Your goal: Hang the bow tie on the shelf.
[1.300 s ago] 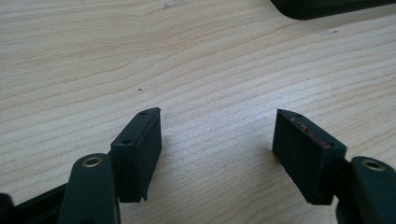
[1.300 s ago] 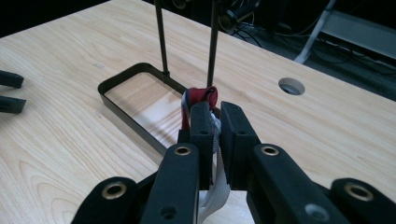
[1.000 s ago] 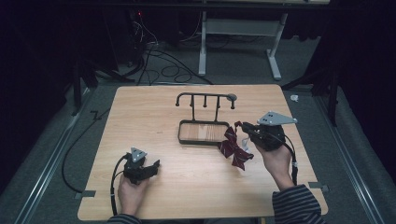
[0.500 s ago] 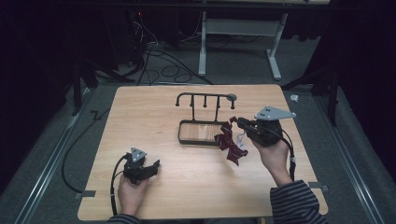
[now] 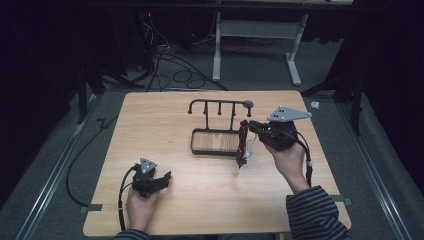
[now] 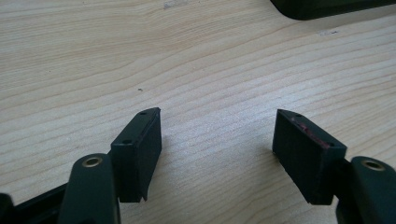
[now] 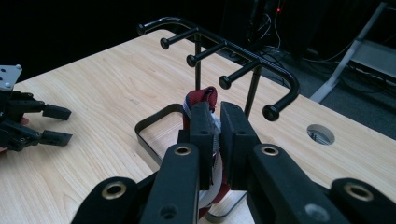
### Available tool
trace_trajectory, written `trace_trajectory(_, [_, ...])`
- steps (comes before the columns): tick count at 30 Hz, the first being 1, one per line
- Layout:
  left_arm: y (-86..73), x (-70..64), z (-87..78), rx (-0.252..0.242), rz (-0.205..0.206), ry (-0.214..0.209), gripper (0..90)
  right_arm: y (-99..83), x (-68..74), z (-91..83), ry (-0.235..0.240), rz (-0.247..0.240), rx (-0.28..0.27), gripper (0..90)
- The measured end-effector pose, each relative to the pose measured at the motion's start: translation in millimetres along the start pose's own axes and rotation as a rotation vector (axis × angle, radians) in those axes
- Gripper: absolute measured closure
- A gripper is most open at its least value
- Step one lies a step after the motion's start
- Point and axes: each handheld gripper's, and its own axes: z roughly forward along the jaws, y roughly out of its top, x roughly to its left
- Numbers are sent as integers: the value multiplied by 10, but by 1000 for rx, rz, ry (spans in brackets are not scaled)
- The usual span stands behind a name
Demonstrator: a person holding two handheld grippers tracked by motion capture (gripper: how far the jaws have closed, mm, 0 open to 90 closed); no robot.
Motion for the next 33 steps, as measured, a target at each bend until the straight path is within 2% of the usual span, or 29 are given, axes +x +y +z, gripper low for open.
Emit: trace_trajectory(33, [0,3,-1,-1,-2,-2,333,273,41,350,58,1,16,858])
